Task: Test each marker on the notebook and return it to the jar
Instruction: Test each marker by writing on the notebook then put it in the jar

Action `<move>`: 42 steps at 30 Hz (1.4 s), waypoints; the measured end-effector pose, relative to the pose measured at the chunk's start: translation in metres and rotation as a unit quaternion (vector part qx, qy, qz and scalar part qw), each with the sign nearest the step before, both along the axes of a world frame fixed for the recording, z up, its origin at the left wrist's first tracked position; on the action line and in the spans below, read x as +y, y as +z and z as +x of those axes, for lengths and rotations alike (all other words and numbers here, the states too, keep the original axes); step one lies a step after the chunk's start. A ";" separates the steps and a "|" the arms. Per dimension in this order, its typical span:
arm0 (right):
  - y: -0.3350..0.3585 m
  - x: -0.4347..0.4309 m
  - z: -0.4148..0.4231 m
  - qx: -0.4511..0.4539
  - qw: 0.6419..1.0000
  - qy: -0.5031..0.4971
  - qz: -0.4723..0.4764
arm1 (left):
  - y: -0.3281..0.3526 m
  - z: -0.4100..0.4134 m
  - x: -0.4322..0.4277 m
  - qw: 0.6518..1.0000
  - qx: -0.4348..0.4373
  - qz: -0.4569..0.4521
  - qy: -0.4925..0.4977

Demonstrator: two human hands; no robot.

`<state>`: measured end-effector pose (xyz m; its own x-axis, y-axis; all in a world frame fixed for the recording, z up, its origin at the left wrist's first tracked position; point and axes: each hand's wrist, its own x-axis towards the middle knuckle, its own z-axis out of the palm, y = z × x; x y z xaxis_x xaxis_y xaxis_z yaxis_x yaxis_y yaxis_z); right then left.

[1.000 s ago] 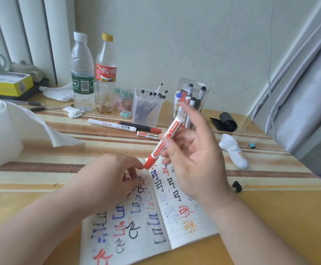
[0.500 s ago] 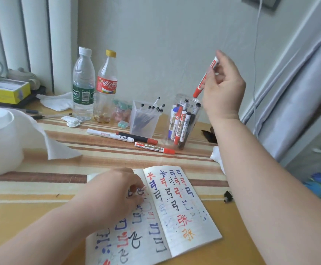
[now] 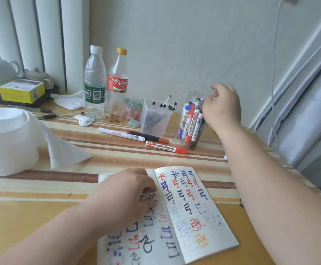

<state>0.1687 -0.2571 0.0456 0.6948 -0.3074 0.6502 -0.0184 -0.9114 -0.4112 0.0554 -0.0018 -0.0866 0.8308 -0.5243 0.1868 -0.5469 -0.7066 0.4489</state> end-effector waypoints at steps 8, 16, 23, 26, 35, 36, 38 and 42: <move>-0.075 0.069 -0.015 0.324 0.923 0.116 -0.172 | 0.011 0.003 0.006 1.000 0.004 -0.003 -0.011; -0.092 0.065 -0.014 0.317 0.902 0.094 -0.276 | 0.011 0.003 0.008 1.000 0.007 -0.010 -0.017; -0.068 0.048 -0.081 0.158 0.951 0.217 0.150 | 0.018 -0.001 0.010 0.997 0.033 -0.064 0.008; -0.074 0.058 -0.119 0.200 0.830 0.337 0.396 | 0.022 -0.007 0.008 0.993 0.040 -0.115 -0.003; -0.112 0.072 -0.133 0.169 0.770 0.414 0.455 | 0.019 -0.015 0.000 0.997 -0.027 -0.069 -0.017; -0.113 0.073 -0.132 0.162 0.767 0.419 0.458 | 0.018 -0.015 -0.001 0.997 -0.022 -0.066 -0.022; -0.114 0.073 -0.132 0.155 0.766 0.422 0.460 | 0.017 -0.016 -0.003 0.996 0.006 -0.076 -0.050; -0.113 0.070 -0.133 0.161 0.754 0.418 0.481 | 0.017 -0.015 -0.005 0.994 0.026 -0.081 -0.067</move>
